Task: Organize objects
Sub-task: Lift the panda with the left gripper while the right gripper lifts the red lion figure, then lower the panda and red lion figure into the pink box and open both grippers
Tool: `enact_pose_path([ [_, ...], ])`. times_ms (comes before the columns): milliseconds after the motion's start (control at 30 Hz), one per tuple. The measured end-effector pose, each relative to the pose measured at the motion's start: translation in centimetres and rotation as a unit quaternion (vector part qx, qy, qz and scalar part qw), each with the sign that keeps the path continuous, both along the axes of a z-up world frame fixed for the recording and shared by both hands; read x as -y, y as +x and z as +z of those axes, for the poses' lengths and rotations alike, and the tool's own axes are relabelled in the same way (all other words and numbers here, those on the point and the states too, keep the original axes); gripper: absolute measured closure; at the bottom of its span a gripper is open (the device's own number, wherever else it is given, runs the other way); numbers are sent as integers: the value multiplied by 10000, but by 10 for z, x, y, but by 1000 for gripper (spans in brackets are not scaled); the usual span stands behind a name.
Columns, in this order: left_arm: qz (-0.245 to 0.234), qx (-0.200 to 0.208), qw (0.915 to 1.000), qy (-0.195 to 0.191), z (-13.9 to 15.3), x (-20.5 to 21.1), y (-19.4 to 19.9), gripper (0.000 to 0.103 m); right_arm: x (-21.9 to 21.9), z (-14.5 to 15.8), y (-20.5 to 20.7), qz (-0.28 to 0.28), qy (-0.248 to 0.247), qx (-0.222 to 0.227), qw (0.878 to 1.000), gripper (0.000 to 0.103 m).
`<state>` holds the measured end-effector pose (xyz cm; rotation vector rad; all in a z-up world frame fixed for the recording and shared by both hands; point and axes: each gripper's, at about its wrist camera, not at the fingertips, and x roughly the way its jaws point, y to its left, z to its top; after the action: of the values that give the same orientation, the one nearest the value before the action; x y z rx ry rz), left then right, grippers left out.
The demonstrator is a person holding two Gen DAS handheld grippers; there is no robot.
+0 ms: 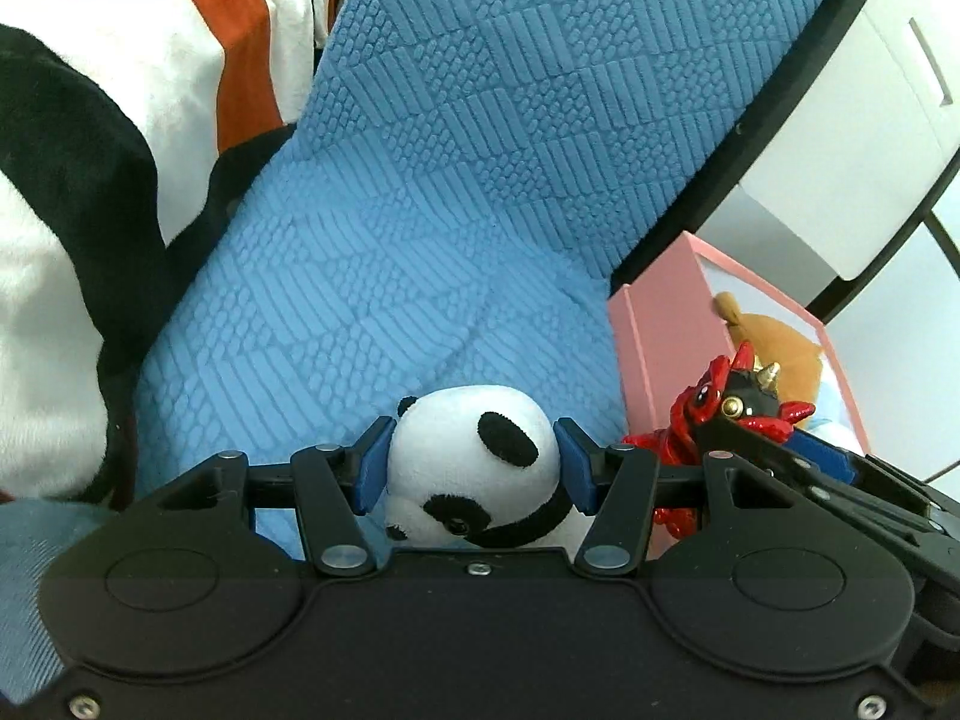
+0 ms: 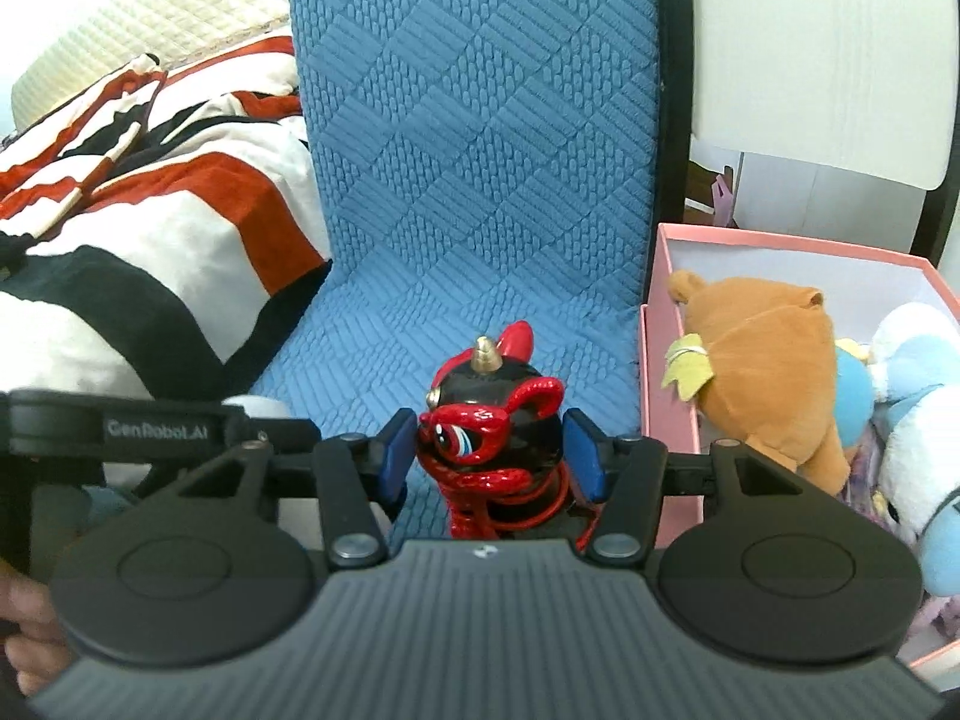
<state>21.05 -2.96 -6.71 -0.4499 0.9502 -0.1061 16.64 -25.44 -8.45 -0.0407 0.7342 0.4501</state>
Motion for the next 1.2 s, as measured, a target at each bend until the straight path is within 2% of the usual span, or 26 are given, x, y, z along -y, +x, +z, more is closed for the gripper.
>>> enact_pose_path([
  [133, 2, 31, 9999, -125, 16, 5, 0, 49, 8, 14, -3, -8, 106, -4, 9999, 47],
  [433, -121, 281, 9995, -126, 72, 24, 6, 49, 34, 57, -4, -40, 227, 123, 9997, 47],
  [900, -453, 603, 9971, 34, 152, 93, 30, 49, 86, 124, 13, -157, 561, 381, 9976, 47],
  [1200, -747, 658, 9949, 130, 168, 157, 44, 49, 132, 138, 23, -386, 667, 549, 9955, 47],
])
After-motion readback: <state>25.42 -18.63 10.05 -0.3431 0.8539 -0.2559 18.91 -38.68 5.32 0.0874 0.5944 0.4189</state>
